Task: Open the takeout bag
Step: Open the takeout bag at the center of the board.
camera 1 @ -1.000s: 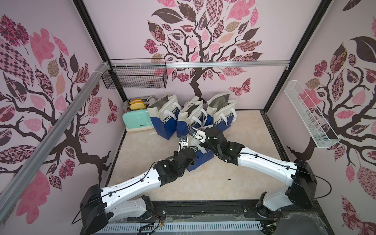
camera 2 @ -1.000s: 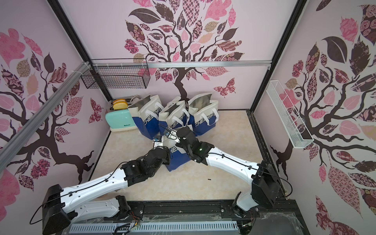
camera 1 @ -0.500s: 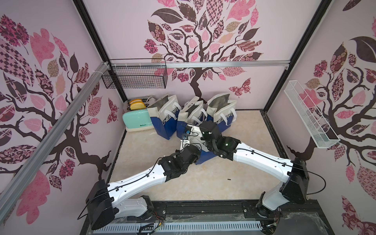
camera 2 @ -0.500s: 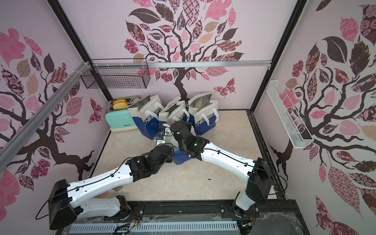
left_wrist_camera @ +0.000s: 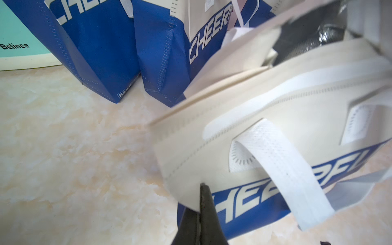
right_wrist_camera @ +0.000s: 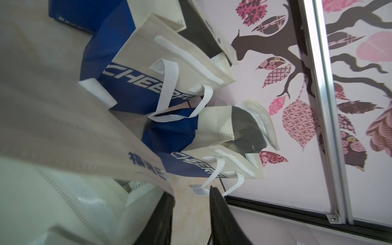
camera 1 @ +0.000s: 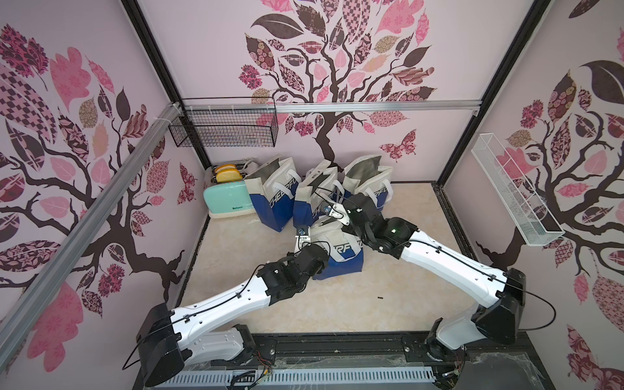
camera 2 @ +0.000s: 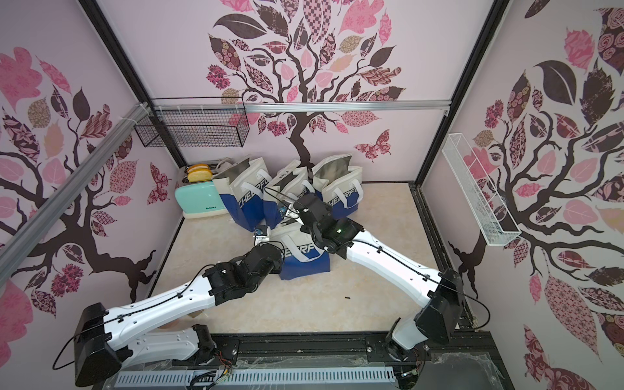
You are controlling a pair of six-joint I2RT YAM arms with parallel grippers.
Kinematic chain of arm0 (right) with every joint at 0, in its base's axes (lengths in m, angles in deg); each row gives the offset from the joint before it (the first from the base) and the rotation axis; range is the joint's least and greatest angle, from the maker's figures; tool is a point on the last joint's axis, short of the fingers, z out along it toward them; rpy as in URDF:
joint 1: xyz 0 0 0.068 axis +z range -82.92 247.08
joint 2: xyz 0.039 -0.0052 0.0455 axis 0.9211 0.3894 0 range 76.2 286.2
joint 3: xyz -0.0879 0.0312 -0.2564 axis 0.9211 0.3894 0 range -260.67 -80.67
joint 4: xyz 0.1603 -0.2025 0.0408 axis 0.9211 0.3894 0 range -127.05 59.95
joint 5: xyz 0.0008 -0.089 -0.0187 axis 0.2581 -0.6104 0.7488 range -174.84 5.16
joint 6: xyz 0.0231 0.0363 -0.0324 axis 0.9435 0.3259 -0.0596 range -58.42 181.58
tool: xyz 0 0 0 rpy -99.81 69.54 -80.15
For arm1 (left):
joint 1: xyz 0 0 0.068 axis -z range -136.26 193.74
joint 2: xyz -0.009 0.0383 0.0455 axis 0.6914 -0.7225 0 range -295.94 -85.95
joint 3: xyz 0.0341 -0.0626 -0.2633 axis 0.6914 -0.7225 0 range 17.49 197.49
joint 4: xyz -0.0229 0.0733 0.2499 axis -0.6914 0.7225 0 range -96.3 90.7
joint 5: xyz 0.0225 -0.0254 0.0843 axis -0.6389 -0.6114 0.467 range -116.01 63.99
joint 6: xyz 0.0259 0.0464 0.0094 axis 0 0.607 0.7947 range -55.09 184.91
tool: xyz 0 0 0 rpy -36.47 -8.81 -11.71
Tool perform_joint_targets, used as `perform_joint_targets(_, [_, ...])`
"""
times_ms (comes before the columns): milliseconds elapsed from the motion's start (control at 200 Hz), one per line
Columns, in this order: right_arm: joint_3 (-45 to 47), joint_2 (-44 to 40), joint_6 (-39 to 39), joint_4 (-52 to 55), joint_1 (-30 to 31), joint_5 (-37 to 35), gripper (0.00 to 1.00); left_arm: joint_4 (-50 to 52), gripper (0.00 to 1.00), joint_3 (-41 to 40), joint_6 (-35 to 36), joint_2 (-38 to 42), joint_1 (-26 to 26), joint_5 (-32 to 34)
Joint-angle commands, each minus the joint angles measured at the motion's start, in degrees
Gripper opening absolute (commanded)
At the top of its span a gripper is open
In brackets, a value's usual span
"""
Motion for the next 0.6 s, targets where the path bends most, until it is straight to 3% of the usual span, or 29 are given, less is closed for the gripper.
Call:
perform_joint_targets(0, [4.11,-5.71,15.15,-0.96,-2.78,7.52,0.39,7.49,0.0,-2.22,0.7,0.66,-0.26,-0.27])
perform_joint_targets(195, [11.22,-7.98,20.75,-3.69,-3.86,11.96,0.45,6.72,0.0,-2.22,1.42,0.83,-0.26,-0.49])
perform_joint_targets(415, [12.85,-10.43,25.29,-3.46,-4.03,13.78,0.46,6.37,0.0,-2.14,1.62,0.64,-0.17,-0.49])
perform_joint_targets(590, [17.14,-16.89,27.2,-8.94,-4.04,12.76,0.57,6.13,0.0,-1.65,2.12,0.25,-0.17,-0.42])
